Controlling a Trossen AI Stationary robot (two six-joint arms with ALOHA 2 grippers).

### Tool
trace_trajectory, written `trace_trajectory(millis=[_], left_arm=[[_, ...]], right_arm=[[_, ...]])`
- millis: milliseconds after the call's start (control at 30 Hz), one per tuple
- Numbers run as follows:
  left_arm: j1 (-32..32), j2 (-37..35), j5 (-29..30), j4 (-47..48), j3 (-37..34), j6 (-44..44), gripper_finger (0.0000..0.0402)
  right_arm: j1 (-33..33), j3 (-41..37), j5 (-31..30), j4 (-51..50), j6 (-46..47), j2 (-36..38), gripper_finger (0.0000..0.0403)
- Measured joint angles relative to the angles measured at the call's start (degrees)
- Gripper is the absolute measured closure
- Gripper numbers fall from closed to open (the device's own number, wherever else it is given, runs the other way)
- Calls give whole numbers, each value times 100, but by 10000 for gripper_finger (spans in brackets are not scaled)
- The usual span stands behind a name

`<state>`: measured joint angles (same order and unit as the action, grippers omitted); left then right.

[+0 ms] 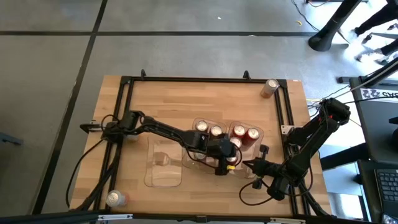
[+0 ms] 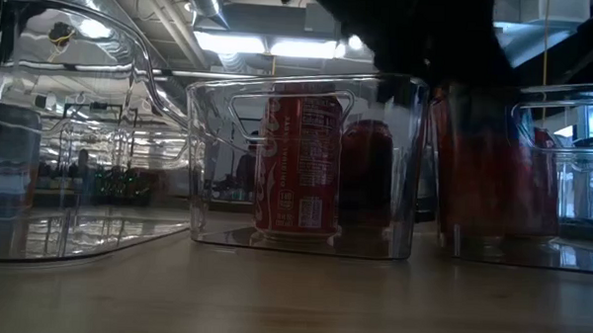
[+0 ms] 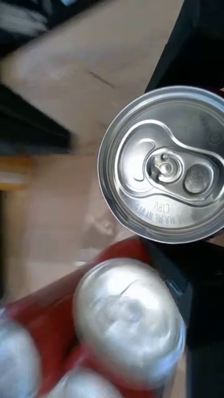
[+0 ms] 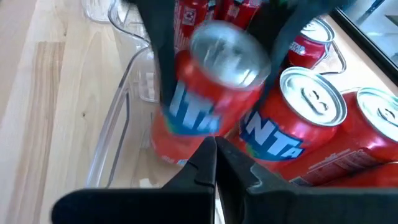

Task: Sort soda cans
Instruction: Put the red soda can into the right transparent bin, then put the top right orange white soda can into the left transparent bin

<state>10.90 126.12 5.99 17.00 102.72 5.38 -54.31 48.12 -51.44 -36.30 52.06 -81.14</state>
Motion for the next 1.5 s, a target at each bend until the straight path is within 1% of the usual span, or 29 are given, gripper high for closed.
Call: trace_trajectory(millis=[300, 500, 567, 800, 933, 1100, 1167, 1267, 1367, 1500], left_arm=[[-3, 53, 39, 93, -9, -109, 105], [-3, 53, 31, 67, -9, -93, 58], [-3, 51, 22, 49, -9, -93, 48], [-3, 9, 33, 87, -6, -83, 39], [-3, -273, 71, 295, -3, 61, 38], [10, -831, 97, 650, 11, 227, 37], [45, -1081, 157, 954, 9, 333, 37], [142, -1514, 401, 1429, 9, 526, 37], [277, -1918, 943, 2056, 6, 803, 37], [526, -2338, 1765, 3148, -4, 1366, 37]], right_arm=[[-2, 0, -43, -34, 6, 0, 398], [-4, 0, -43, -36, 10, 0, 398], [-4, 0, -43, -36, 10, 0, 398], [-4, -2, -41, -36, 13, 0, 398], [-4, -2, -41, -87, 13, 0, 398], [-4, -7, -39, -113, -9, 0, 398], [-4, -7, -18, -114, -42, 0, 398], [-4, -7, 140, -107, -129, 0, 398], [-4, -7, 301, -81, -136, 0, 398], [-4, -7, 304, -71, -136, 0, 398]])
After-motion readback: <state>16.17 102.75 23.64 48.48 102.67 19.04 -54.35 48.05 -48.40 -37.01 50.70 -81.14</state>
